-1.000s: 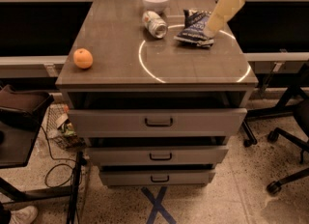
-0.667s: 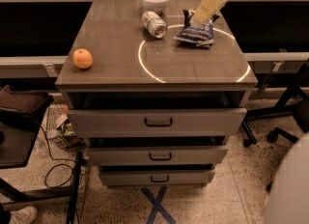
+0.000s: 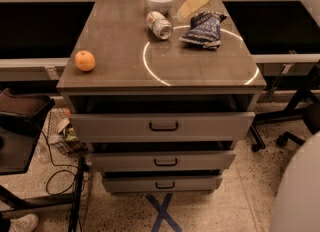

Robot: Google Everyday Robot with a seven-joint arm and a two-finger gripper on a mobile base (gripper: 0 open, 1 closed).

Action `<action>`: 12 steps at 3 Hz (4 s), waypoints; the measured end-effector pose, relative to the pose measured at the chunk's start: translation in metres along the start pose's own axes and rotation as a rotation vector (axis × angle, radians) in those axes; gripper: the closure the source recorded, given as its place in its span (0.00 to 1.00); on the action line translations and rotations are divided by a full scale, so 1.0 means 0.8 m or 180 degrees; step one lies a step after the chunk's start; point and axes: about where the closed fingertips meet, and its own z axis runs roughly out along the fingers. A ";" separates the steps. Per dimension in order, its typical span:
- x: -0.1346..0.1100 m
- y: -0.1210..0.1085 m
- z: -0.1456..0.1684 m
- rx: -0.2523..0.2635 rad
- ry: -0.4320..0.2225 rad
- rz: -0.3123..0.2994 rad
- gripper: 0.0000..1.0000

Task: Place 7up can upright

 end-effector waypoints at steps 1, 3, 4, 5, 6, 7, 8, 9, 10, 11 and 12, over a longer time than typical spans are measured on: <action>-0.008 0.022 0.005 -0.0030 -0.0174 0.0105 0.00; -0.040 0.036 0.048 -0.0113 -0.0291 0.0209 0.00; -0.077 0.046 0.076 -0.0178 -0.0399 0.0239 0.00; -0.105 0.055 0.096 -0.0207 -0.0471 0.0256 0.00; -0.126 0.063 0.111 -0.0216 -0.0444 0.0202 0.00; -0.140 0.071 0.125 -0.0233 -0.0376 0.0146 0.00; -0.149 0.082 0.148 -0.0183 -0.0280 0.0149 0.00; -0.156 0.092 0.171 -0.0100 -0.0206 0.0253 0.00; -0.159 0.100 0.194 -0.0057 -0.0163 0.0372 0.00; -0.157 0.099 0.216 -0.0033 -0.0117 0.0438 0.00; -0.157 0.100 0.233 0.0002 -0.0060 0.0428 0.00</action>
Offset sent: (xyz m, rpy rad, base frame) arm -0.0004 0.0165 -0.0016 0.0431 -0.0358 -0.0116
